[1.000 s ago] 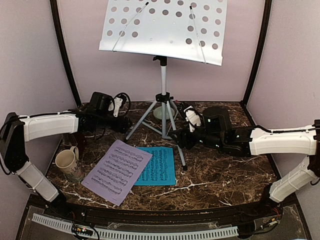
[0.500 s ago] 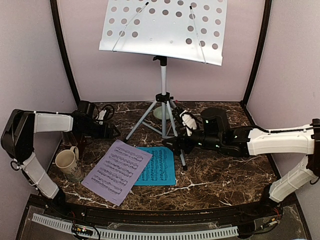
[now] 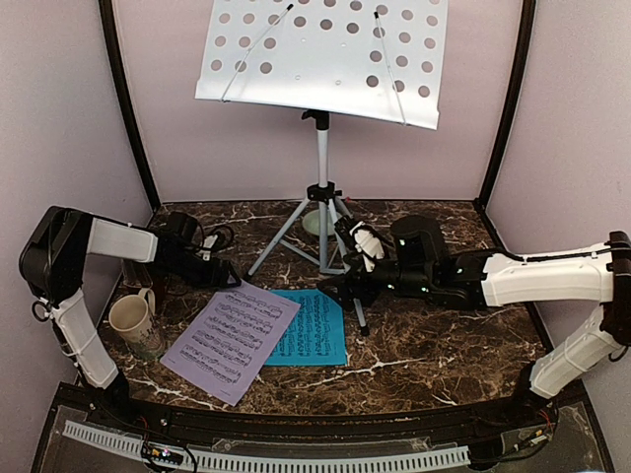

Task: Set up the instrument practice props

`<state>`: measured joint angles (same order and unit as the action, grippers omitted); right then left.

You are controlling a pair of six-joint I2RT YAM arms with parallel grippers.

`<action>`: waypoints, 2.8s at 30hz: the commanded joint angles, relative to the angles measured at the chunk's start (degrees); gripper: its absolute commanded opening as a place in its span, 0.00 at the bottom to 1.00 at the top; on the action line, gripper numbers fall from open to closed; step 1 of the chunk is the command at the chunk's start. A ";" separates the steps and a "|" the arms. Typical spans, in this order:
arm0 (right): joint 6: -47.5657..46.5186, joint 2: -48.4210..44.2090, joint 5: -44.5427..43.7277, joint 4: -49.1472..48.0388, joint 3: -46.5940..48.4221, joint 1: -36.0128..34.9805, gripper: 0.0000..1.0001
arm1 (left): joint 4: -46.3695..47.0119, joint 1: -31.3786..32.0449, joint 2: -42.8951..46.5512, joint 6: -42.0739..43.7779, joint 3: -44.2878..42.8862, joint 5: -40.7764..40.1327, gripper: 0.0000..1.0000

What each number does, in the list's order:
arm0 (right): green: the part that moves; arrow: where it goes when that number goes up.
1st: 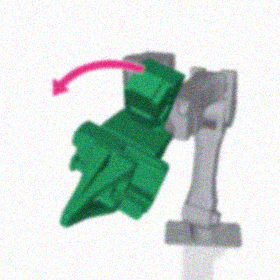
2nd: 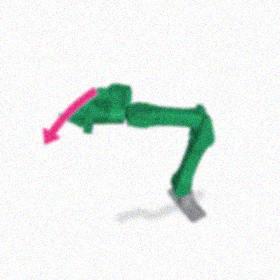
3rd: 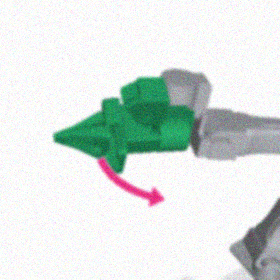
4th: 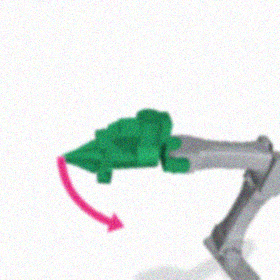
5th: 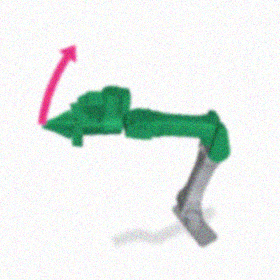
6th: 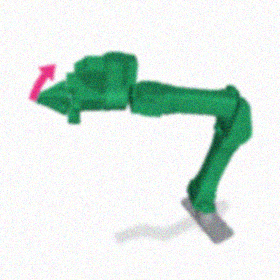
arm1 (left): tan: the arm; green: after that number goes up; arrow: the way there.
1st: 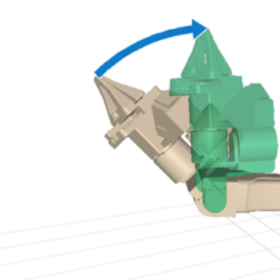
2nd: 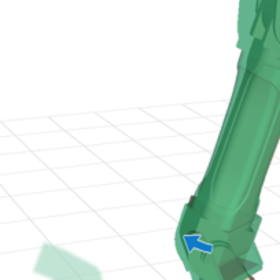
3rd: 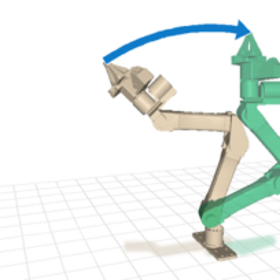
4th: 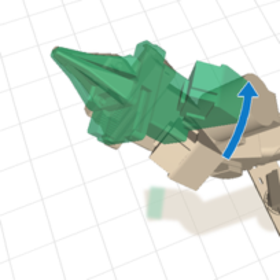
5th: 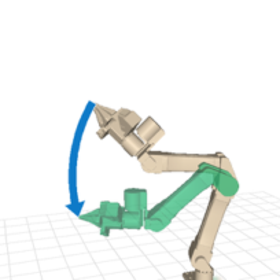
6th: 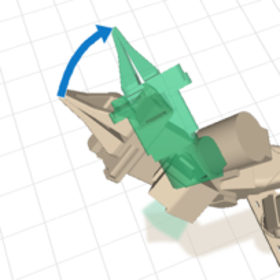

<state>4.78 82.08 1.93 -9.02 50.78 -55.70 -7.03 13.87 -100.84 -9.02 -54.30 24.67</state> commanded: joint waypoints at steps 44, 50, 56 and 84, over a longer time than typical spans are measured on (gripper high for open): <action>-1.87 21.13 -3.22 3.72 13.84 -8.23 0.39 | 5.45 -0.09 -1.47 -1.60 0.20 6.74 0.52; 0.17 29.00 -6.65 5.22 19.87 -9.22 0.18 | 5.52 -0.32 -1.36 -1.50 0.45 6.65 0.52; 0.72 35.00 -9.13 7.30 24.14 -9.37 0.13 | 5.76 -0.27 -1.91 -1.39 0.40 7.89 0.52; 1.38 42.23 -9.05 5.71 22.82 -9.16 0.13 | 8.30 1.15 -5.45 -1.50 -1.50 11.11 0.44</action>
<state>5.50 123.33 -6.33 -4.71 75.77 -64.99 1.83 14.76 -103.92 -11.40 -53.43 35.90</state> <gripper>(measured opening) 0.125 0.442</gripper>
